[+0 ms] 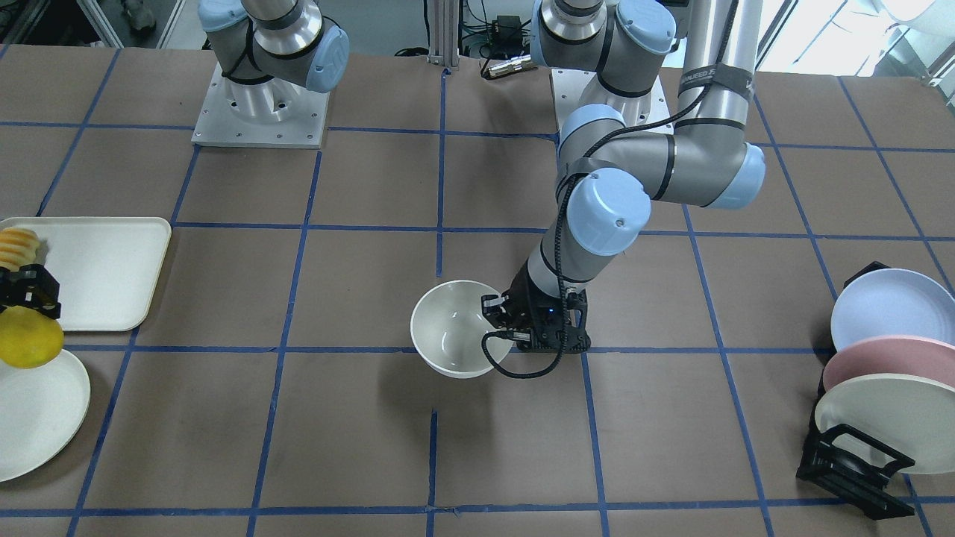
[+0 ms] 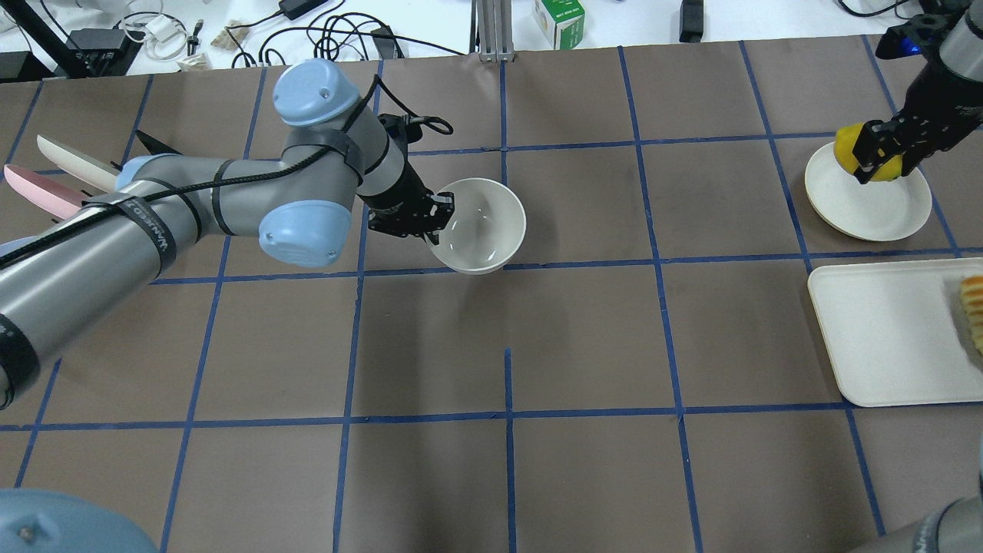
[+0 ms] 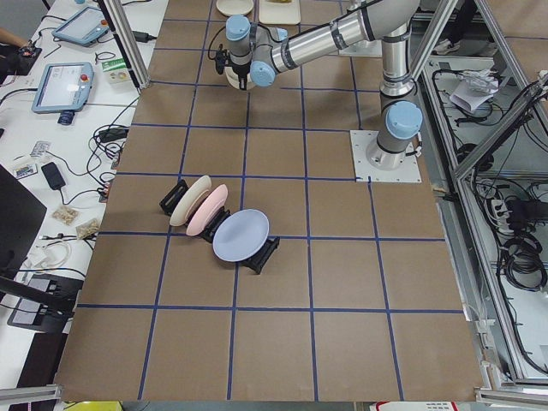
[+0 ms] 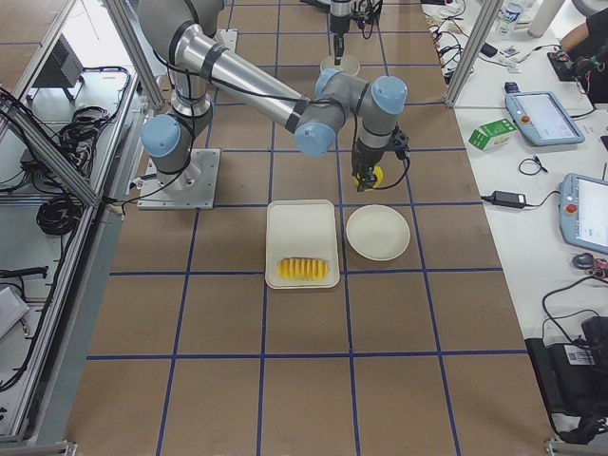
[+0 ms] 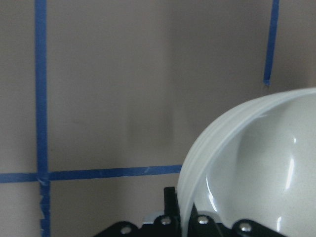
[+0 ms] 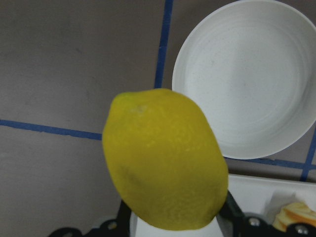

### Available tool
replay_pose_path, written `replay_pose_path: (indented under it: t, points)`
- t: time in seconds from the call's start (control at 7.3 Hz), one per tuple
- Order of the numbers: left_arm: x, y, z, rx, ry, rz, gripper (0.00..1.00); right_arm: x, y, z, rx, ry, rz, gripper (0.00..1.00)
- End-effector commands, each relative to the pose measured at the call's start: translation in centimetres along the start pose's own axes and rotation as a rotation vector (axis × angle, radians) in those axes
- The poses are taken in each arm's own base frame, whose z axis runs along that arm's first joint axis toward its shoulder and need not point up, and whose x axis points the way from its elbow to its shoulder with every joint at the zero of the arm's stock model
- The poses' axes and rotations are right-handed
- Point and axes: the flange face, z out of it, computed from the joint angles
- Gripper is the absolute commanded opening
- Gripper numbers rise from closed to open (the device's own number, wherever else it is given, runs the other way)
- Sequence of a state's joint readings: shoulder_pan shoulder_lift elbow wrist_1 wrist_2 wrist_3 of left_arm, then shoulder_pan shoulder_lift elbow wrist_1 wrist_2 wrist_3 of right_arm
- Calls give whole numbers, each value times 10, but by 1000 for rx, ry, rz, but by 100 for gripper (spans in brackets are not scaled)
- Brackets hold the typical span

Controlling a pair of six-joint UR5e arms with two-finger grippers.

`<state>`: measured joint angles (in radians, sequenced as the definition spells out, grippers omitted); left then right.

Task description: Place bowl and put lemon in it

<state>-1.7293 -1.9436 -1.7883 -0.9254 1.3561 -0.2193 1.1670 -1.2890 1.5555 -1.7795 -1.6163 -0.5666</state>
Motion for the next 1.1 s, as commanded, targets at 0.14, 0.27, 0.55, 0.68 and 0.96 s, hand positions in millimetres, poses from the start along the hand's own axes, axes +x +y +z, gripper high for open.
replay_pose_path:
  t: [0.14, 0.27, 0.55, 0.68, 0.96]
  points:
    - [15, 15, 42, -30, -18, -1, 0, -75, 2, -27, 1, -25, 24, 0]
    - [14, 14, 47, -35, -19, 5, 0, -105, -1, -33, -6, -38, 44, 0]
    - [14, -3, 29, 12, -17, -12, 77, -198, -3, -43, 8, -32, 117, 0]
    - [18, -13, 3, 52, -10, -9, 86, -241, -5, -46, 17, -28, 133, 0]
    - [-23, -29, -55, 34, -104, 22, 93, -304, -5, -40, 20, -59, 165, 0]
